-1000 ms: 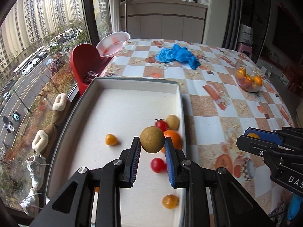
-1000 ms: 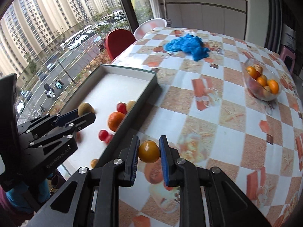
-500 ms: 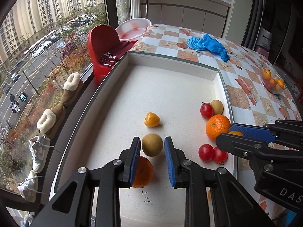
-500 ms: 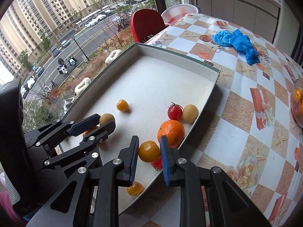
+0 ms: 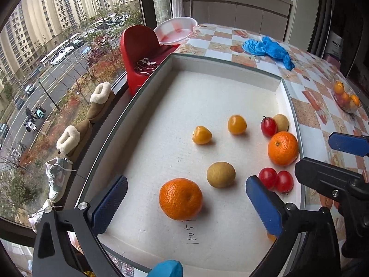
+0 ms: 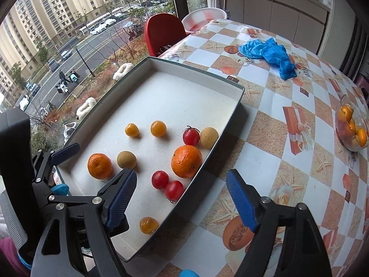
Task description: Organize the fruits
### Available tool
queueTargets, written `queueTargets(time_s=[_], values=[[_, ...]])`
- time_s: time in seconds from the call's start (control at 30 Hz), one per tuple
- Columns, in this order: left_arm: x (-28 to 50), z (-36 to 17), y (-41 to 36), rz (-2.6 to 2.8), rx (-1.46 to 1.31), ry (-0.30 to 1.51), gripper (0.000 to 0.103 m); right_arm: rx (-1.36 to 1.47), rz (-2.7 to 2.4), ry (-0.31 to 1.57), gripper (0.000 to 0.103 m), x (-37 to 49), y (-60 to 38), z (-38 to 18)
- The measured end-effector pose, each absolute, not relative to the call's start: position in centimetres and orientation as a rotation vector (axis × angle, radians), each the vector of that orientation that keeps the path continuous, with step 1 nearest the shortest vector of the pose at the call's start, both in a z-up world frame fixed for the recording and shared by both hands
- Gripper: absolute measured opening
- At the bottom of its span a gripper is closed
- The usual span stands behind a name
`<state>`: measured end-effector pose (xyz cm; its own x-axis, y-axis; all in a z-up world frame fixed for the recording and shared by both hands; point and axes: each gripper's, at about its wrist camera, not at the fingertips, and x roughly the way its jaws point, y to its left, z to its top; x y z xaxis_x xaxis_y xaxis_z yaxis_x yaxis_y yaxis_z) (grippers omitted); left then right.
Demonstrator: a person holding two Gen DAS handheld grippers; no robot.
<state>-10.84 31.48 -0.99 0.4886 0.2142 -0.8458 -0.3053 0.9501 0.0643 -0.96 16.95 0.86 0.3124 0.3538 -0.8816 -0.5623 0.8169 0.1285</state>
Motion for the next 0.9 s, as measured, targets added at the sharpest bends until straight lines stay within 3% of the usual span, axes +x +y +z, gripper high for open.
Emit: queueTargets(time_s=[0.13,0.3,0.9], values=[[-10.8,-1.4,31.3,0.317,-0.088,1.035,0.103,-0.251,0.573,1.118,0.088,-1.0,16.9,0.8],[-10.7,-1.7,30.9,0.317,-0.083,1.070,0.103,-0.283,0.545,1.114,0.103,-1.2,16.8,0.9],[-11.0,-1.7,30.3,0.332,-0.034,1.072,0.103,-0.291,0.560,1.117,0.103,-1.7,16.7,0.9]])
